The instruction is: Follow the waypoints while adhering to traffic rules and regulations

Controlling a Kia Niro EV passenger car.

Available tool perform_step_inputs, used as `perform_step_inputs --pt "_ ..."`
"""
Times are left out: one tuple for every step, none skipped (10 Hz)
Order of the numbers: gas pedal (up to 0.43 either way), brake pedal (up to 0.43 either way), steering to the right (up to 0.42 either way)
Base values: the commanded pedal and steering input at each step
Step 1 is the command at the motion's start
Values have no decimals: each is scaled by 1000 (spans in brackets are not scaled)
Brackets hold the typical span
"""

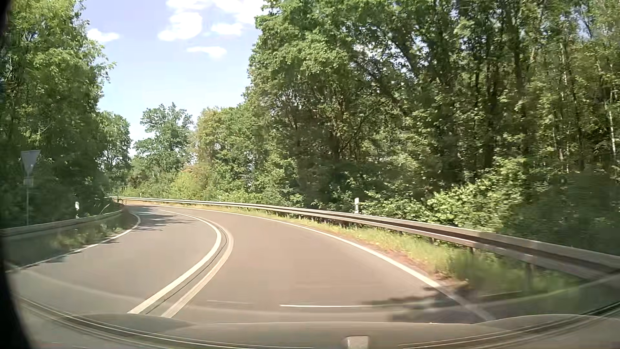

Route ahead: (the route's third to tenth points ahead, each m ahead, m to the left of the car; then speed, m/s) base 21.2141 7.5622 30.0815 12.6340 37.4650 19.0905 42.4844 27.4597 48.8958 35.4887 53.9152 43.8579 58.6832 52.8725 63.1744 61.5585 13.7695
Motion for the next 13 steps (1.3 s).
perform_step_inputs --pt "0 30 -84" --pt "0 30 -87" --pt "0 30 -89" --pt "0 30 -90" --pt "0 30 -91" --pt "0 30 -93" --pt "0 30 -94" --pt "0 30 -95" --pt "8 30 -95" --pt "28 30 -95" --pt "39 30 -95" --pt "47 30 -95" --pt "59 30 -95"
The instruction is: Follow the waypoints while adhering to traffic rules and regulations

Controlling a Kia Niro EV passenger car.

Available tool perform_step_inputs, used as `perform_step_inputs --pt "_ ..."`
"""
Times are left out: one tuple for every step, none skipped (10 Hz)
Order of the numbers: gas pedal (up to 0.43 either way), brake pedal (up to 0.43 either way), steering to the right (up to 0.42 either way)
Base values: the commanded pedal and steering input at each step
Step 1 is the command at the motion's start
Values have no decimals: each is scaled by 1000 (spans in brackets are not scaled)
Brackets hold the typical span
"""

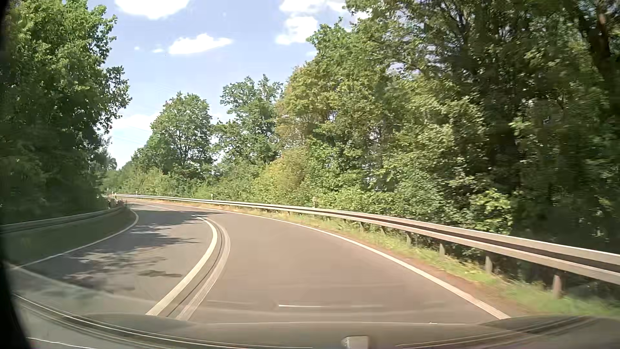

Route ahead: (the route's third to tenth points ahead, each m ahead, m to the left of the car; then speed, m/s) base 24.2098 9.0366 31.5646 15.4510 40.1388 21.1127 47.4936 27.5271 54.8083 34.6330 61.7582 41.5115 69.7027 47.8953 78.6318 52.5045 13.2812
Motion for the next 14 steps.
perform_step_inputs --pt "67 30 -95" --pt "79 30 -95" --pt "110 30 -95" --pt "130 30 -95" --pt "138 30 -95" --pt "150 30 -95" --pt "150 30 -94" --pt "157 30 -94" --pt "157 30 -94" --pt "157 30 -94" --pt "157 30 -93" --pt "169 30 -93" --pt "169 30 -93" --pt "169 30 -93"
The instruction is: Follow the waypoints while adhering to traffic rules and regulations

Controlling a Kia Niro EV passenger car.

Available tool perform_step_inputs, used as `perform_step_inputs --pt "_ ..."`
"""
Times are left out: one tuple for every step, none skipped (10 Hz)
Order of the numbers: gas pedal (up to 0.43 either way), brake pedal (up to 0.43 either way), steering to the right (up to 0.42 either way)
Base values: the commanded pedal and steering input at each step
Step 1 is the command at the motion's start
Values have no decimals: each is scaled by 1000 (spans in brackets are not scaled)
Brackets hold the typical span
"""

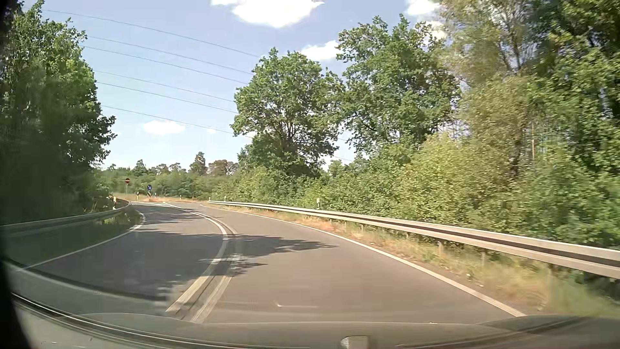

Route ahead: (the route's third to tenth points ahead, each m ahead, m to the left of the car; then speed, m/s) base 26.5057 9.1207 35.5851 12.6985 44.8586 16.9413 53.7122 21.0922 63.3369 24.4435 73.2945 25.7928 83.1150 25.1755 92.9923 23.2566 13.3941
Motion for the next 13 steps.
perform_step_inputs --pt "169 30 -92" --pt "169 30 -91" --pt "177 30 -90" --pt "177 30 -89" --pt "177 30 -89" --pt "177 30 -89" --pt "177 30 -88" --pt "177 30 -88" --pt "177 30 -87" --pt "177 30 -85" --pt "177 30 -84" --pt "189 30 -82" --pt "189 30 -80"
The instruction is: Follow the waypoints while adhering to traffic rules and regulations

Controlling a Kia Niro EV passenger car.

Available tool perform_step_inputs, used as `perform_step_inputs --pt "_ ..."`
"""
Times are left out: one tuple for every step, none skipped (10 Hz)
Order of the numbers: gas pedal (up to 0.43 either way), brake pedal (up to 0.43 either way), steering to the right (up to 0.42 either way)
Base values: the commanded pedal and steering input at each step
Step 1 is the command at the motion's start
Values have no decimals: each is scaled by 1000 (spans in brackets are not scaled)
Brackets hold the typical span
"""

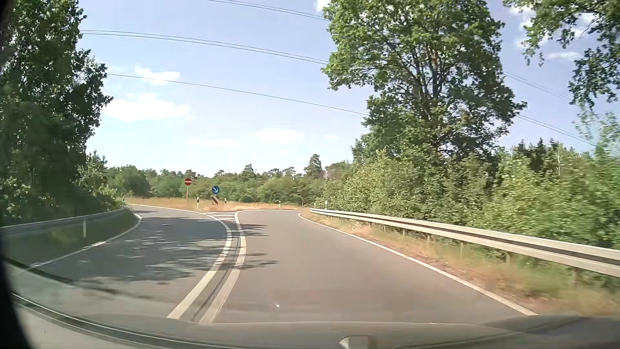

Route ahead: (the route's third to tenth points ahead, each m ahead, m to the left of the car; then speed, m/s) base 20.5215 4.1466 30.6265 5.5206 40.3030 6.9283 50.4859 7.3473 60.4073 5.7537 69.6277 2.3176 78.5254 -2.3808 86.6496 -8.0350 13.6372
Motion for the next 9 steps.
perform_step_inputs --pt "189 30 -78" --pt "189 30 -75" --pt "189 30 -71" --pt "189 30 -63" --pt "189 30 -55" --pt "189 30 -48" --pt "189 30 -36" --pt "189 30 -23" --pt "189 30 -12"
